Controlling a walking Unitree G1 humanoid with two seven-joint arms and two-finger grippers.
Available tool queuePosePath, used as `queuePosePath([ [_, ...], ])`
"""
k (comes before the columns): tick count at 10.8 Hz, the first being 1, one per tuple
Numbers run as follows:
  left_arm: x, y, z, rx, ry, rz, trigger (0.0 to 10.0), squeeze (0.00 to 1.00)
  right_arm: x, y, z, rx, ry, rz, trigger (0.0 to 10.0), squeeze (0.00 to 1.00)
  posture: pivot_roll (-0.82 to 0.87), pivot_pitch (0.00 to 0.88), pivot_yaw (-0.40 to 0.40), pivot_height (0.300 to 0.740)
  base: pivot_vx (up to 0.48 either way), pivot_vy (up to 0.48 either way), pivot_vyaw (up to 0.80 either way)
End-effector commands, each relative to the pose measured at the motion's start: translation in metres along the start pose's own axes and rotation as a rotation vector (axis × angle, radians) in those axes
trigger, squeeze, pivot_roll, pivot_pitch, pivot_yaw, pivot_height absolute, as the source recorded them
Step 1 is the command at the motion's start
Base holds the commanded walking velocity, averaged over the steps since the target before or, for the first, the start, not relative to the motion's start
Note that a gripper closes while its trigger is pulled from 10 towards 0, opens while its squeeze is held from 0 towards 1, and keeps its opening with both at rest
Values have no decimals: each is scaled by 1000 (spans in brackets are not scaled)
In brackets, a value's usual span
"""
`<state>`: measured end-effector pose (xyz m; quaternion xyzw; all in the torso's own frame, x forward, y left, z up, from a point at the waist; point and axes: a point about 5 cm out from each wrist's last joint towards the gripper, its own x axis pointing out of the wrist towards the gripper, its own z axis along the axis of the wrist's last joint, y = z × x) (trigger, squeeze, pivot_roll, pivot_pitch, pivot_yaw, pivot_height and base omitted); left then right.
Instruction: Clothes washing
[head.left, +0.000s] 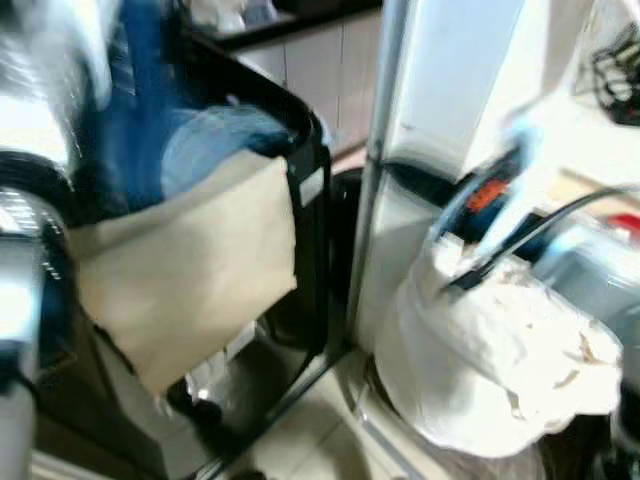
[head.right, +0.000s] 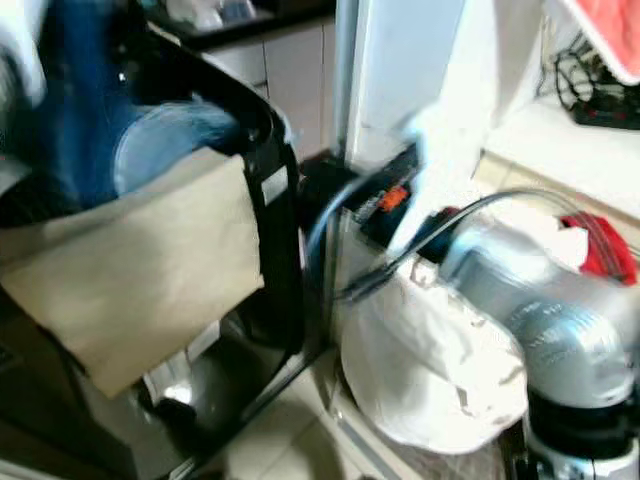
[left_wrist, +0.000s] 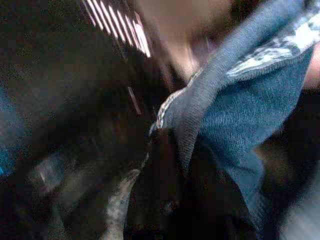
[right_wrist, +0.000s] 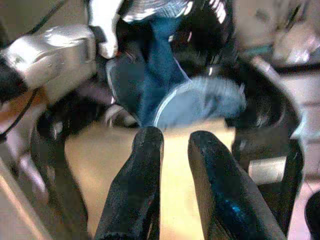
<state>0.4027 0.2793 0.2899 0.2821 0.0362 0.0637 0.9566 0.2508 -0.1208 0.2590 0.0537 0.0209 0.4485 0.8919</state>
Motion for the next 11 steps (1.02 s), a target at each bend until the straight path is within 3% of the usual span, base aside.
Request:
queuePosePath([
  [1, -1, 8, 1, -4, 15, 26, 10000, 0, 4, 6, -2, -31, 18, 22, 10000, 0, -103, 0, 44, 740, 0, 0, 0],
  [2, -2, 7, -12, -41, 67, 15, 10000, 1000, 8, 13, -5, -26, 25, 46, 10000, 0, -100, 0, 39, 740, 0, 0, 0],
  [9, -3, 4, -15, -195, 97, -92, 10000, 1000, 17, 16, -12, -50, 59, 78, 10000, 0, -95, 0, 30, 740, 0, 0, 0],
  [10, -2, 5, -10, -185, 57, -64, 10000, 1000, 16, 13, -13, -58, 65, 56, 10000, 0, -95, 0, 30, 740, 0, 0, 0],
  [11, -1, -8, 5, -219, -56, -155, 10000, 1000, 14, -4, -19, -96, 96, -87, 10000, 0, -98, 0, 32, 740, 0, 0, 0],
])
